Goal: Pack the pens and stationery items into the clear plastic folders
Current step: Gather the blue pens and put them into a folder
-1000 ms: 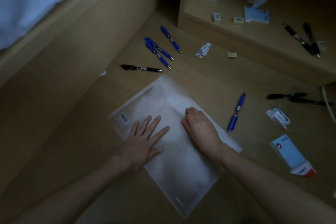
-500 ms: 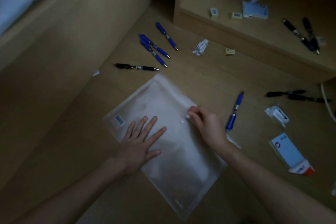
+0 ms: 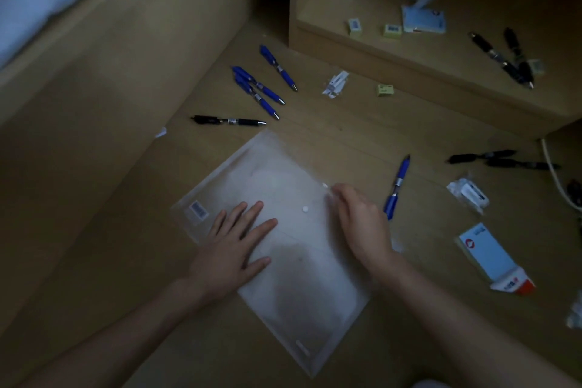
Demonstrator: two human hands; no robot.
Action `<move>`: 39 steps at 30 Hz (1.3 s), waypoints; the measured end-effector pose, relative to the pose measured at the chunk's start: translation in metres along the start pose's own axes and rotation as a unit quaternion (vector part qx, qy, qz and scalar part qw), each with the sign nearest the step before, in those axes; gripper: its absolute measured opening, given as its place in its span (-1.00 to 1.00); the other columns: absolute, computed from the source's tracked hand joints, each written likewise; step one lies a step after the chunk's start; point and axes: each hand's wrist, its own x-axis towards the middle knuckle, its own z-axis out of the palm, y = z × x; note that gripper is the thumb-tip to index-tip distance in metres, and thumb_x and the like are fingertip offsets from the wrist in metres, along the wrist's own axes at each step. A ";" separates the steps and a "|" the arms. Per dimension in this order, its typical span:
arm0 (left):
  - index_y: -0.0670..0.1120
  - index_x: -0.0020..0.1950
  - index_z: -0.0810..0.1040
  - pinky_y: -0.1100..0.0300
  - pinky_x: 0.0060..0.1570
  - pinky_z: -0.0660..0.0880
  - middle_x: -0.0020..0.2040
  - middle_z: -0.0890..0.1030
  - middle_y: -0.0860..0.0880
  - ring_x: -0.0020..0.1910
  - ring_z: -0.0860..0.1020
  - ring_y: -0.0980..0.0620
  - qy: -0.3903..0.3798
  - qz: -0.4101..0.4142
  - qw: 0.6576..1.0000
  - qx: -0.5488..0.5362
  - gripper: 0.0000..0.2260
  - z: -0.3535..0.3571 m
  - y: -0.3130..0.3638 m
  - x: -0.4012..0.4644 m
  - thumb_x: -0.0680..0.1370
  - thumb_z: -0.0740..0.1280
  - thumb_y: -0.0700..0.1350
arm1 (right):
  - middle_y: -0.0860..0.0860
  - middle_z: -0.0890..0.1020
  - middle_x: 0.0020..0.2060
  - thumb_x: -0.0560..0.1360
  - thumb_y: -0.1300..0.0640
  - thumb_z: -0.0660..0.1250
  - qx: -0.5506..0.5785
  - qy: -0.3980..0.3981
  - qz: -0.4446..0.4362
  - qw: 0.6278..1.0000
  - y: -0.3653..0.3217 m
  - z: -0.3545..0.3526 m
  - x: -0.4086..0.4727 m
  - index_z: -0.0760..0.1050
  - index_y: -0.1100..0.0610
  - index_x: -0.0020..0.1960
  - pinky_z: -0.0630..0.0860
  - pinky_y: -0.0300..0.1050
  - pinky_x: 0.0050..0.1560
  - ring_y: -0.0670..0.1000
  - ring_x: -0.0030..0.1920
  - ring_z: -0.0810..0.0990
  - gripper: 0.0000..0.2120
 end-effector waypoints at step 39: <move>-0.16 0.34 0.43 0.01 0.39 0.05 0.35 0.44 -0.21 0.39 0.24 -0.11 0.108 0.167 0.965 0.170 -0.49 -0.073 0.001 0.079 0.52 0.10 0.13 | -0.07 0.71 -0.27 0.54 0.33 0.28 0.384 -0.153 -0.005 0.910 -0.010 -0.074 0.049 0.58 0.03 -0.07 0.60 -0.17 -0.19 -0.06 -0.21 0.68 -0.78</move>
